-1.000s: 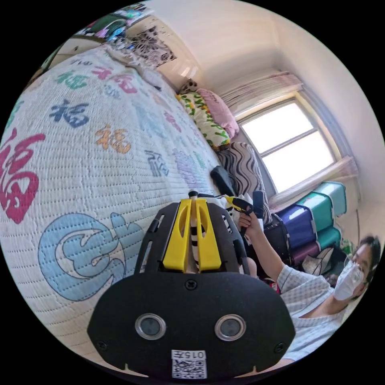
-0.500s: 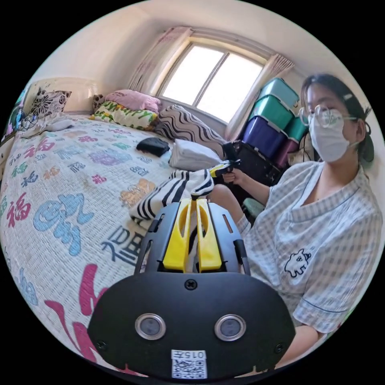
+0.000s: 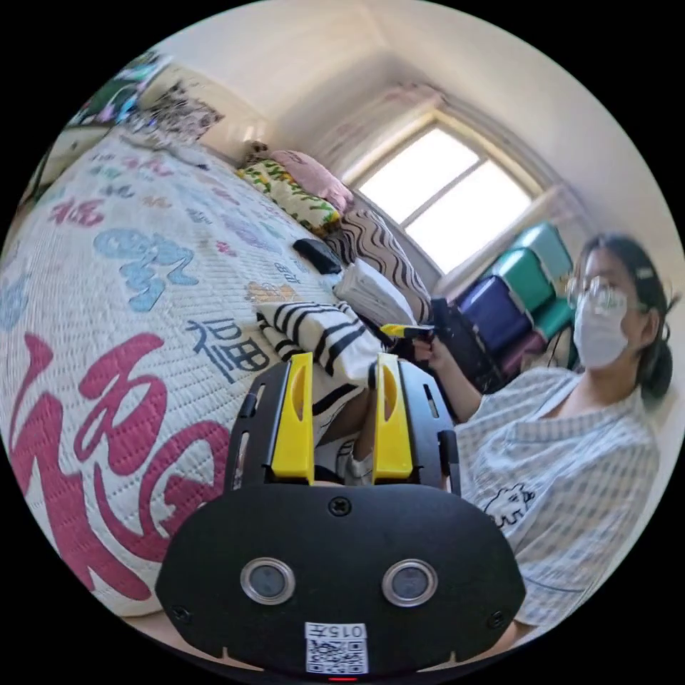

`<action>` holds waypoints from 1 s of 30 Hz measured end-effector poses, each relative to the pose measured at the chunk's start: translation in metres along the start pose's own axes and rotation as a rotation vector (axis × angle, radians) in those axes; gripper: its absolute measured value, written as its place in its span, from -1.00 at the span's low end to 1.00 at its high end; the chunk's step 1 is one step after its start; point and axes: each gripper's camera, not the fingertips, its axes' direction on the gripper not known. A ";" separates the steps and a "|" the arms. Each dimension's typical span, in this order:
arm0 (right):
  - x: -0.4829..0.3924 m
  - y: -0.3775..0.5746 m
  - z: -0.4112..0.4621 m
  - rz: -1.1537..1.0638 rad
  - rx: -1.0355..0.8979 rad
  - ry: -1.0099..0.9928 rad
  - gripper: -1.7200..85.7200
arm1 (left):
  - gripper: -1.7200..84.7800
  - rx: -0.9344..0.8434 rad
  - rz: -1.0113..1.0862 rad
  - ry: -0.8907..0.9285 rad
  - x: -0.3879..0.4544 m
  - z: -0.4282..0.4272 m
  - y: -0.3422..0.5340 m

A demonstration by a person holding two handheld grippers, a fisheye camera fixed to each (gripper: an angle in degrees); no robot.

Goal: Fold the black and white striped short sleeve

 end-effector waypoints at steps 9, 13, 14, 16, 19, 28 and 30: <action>0.018 -0.015 0.057 0.068 -0.201 -0.136 -0.81 | -0.74 -0.136 -0.159 0.131 -0.039 0.066 -0.030; 0.007 -0.011 0.036 0.024 -0.133 -0.125 -0.91 | -0.83 -0.061 -0.012 -0.006 -0.023 0.061 -0.046; 0.004 -0.008 0.035 0.016 -0.132 -0.107 -0.93 | -0.84 -0.078 0.042 -0.061 -0.016 0.064 -0.047; 0.001 -0.005 0.049 0.007 -0.190 -0.040 -0.94 | -0.84 -0.113 0.078 -0.118 -0.014 0.073 -0.042; 0.000 -0.004 0.070 0.026 -0.241 -0.030 -0.93 | -0.82 -0.138 0.069 -0.160 -0.021 0.083 -0.026; -0.042 -0.002 0.023 -0.042 -0.011 -0.015 -0.85 | -0.75 -0.104 0.043 -0.117 -0.003 0.071 0.005; -0.060 -0.010 0.027 -0.108 0.001 -0.065 -0.90 | -0.76 -0.126 0.040 -0.118 -0.004 0.083 0.008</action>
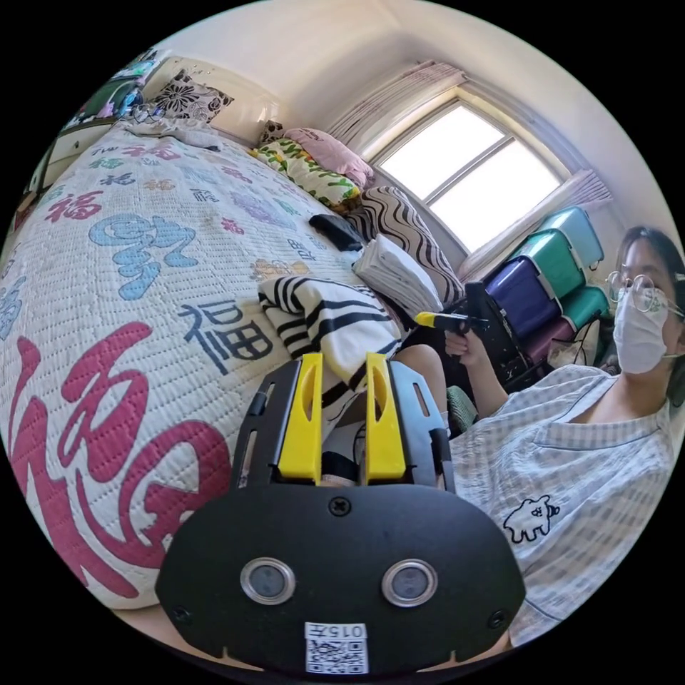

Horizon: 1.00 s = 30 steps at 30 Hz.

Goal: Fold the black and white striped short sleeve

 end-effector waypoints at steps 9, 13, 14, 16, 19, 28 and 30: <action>0.019 -0.018 0.067 0.051 -0.277 0.099 -0.95 | -0.91 -0.082 0.006 -0.200 0.004 0.038 0.011; 0.037 -0.018 0.018 0.152 -0.074 0.062 -0.79 | -0.73 0.019 -0.051 -0.134 -0.013 0.010 0.009; 0.045 -0.019 0.010 0.175 -0.041 0.047 -0.74 | -0.67 0.044 -0.074 -0.147 -0.023 0.004 0.009; 0.059 -0.026 0.012 0.211 -0.042 0.010 -0.70 | -0.62 0.046 -0.110 -0.116 -0.039 0.005 0.005; 0.075 -0.043 0.034 0.271 -0.079 -0.073 -0.65 | -0.58 0.019 -0.131 -0.024 -0.053 0.027 -0.011; 0.052 -0.076 0.049 0.199 -0.113 -0.209 -0.70 | -0.59 -0.092 -0.133 0.017 -0.067 0.083 -0.049; 0.047 -0.082 0.062 0.206 -0.145 -0.175 -0.70 | -0.60 -0.083 -0.159 0.060 -0.078 0.083 -0.048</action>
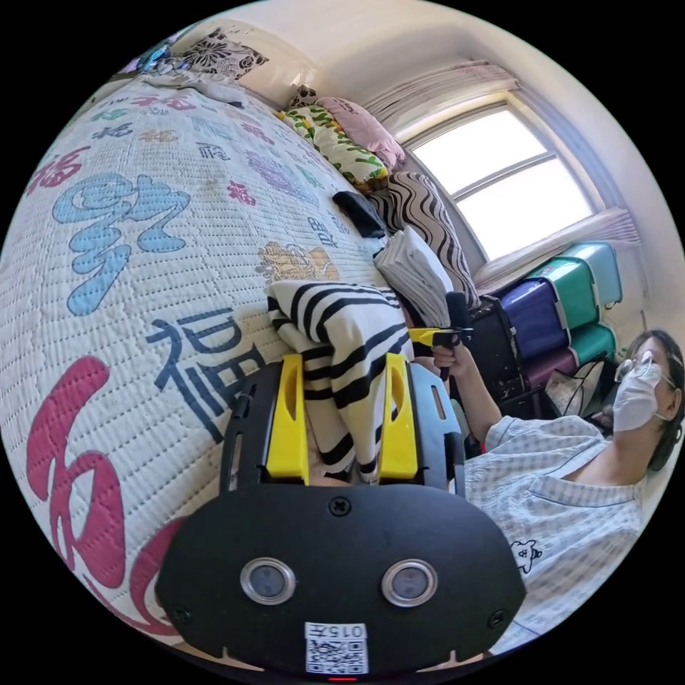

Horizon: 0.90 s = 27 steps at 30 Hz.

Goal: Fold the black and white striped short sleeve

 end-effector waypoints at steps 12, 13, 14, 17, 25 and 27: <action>-0.120 -0.118 0.044 -0.073 -0.499 0.375 -0.92 | -0.78 -0.003 -0.043 0.150 -0.030 0.001 -0.015; -0.141 -0.129 0.042 -0.105 -0.512 0.436 -0.92 | -0.78 0.018 -0.032 0.165 -0.026 -0.003 -0.020; -0.160 -0.139 0.037 -0.123 -0.503 0.483 -0.93 | -0.78 0.049 -0.016 0.181 -0.019 -0.009 -0.027; -0.200 -0.163 0.012 -0.151 -0.434 0.537 -0.93 | -0.79 0.135 0.051 0.188 0.003 -0.028 -0.053; -0.258 -0.201 -0.077 -0.172 -0.175 0.621 -0.93 | -0.79 0.300 0.169 0.218 0.042 -0.023 -0.141; -0.261 -0.208 -0.096 -0.149 -0.128 0.653 -0.93 | -0.79 0.330 0.166 0.246 0.044 -0.007 -0.163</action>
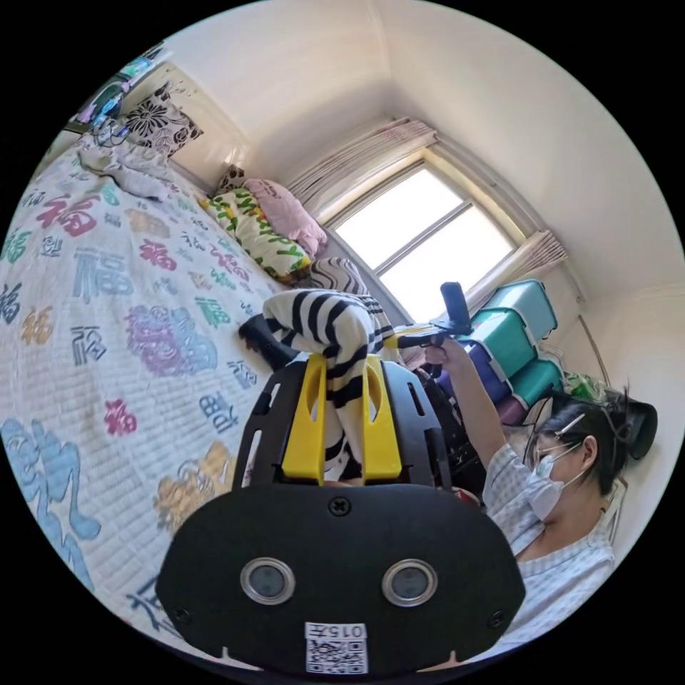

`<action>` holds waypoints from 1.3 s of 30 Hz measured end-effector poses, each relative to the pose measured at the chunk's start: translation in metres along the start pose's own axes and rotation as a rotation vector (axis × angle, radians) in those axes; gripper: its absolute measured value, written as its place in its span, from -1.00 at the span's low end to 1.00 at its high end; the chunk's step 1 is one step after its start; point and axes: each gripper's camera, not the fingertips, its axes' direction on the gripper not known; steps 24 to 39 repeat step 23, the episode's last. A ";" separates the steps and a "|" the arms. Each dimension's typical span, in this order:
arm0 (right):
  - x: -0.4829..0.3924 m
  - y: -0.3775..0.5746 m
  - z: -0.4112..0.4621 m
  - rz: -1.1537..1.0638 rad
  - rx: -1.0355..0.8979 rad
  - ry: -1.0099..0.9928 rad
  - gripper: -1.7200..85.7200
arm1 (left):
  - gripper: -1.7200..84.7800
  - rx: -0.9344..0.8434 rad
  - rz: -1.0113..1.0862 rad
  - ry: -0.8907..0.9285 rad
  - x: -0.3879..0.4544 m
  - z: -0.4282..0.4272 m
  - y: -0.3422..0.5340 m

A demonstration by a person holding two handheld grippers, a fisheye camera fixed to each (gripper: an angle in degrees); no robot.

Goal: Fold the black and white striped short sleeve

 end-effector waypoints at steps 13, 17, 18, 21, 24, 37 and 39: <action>0.105 0.058 -0.045 0.396 0.472 0.009 -0.82 | -0.75 0.168 -0.341 -0.087 -0.132 0.219 -0.040; 0.076 0.118 -0.017 0.233 0.422 -0.133 -0.73 | -0.68 0.076 -0.243 -0.126 -0.128 0.212 -0.032; 0.068 0.128 -0.012 0.205 0.414 -0.145 -0.72 | -0.67 0.054 -0.241 -0.101 -0.127 0.207 -0.031; 0.016 0.176 0.010 0.089 0.374 -0.128 -0.70 | -0.65 -0.082 -0.158 0.054 -0.098 0.191 -0.023; -0.026 0.199 0.030 0.035 0.308 -0.062 -0.68 | -0.66 -0.212 -0.031 0.078 -0.059 0.194 -0.011; -0.026 0.199 0.030 0.035 0.308 -0.062 -0.68 | -0.66 -0.212 -0.031 0.078 -0.059 0.194 -0.011; -0.026 0.199 0.030 0.035 0.308 -0.062 -0.68 | -0.66 -0.212 -0.031 0.078 -0.059 0.194 -0.011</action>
